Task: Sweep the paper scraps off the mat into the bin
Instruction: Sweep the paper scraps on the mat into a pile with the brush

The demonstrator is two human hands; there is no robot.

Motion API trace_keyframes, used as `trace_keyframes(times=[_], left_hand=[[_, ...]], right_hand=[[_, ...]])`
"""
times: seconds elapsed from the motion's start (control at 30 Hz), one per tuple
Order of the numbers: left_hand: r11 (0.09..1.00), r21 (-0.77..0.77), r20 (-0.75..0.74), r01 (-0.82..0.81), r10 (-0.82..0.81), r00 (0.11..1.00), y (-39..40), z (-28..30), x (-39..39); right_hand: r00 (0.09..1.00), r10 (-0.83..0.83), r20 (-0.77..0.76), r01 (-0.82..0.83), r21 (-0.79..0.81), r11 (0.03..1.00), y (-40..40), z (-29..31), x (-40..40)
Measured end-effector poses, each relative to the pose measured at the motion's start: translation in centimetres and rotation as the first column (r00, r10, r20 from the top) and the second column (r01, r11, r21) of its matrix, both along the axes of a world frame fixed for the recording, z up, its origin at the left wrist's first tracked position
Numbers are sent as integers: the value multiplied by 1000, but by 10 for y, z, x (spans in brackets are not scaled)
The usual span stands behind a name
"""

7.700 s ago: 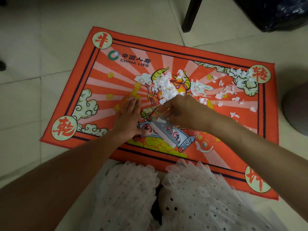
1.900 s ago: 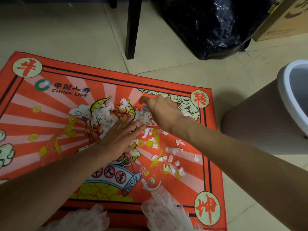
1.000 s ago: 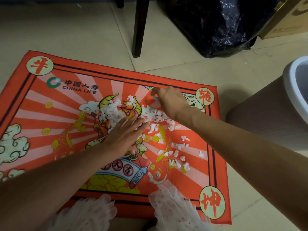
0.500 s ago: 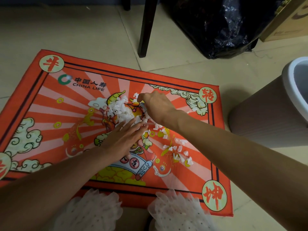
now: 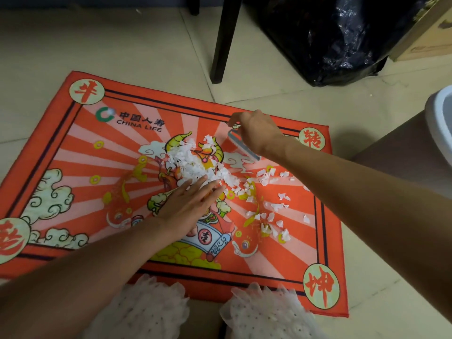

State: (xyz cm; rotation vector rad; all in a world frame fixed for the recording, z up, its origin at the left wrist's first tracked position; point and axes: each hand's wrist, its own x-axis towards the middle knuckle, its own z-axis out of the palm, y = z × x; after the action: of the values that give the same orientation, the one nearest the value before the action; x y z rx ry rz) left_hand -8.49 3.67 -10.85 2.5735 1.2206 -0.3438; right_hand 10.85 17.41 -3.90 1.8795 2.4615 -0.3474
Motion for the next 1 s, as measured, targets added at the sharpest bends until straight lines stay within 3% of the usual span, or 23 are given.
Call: trace_keyframes(times=[0.43,0.57,1.0], left_hand=[[1000,14,27,-4,3,1000,-2,2,-2],[1000,9,22,21,-21,1000,0,1,0],[996,-61,77,60,-55,995,-3,-4,48]], right_hand=[[997,65,-31,-65,-4,998,-17,-8,-28],[999,26,-28,-25,5,1000,-9,9,3],[946,-238,219,230,61,971,-25,11,139]])
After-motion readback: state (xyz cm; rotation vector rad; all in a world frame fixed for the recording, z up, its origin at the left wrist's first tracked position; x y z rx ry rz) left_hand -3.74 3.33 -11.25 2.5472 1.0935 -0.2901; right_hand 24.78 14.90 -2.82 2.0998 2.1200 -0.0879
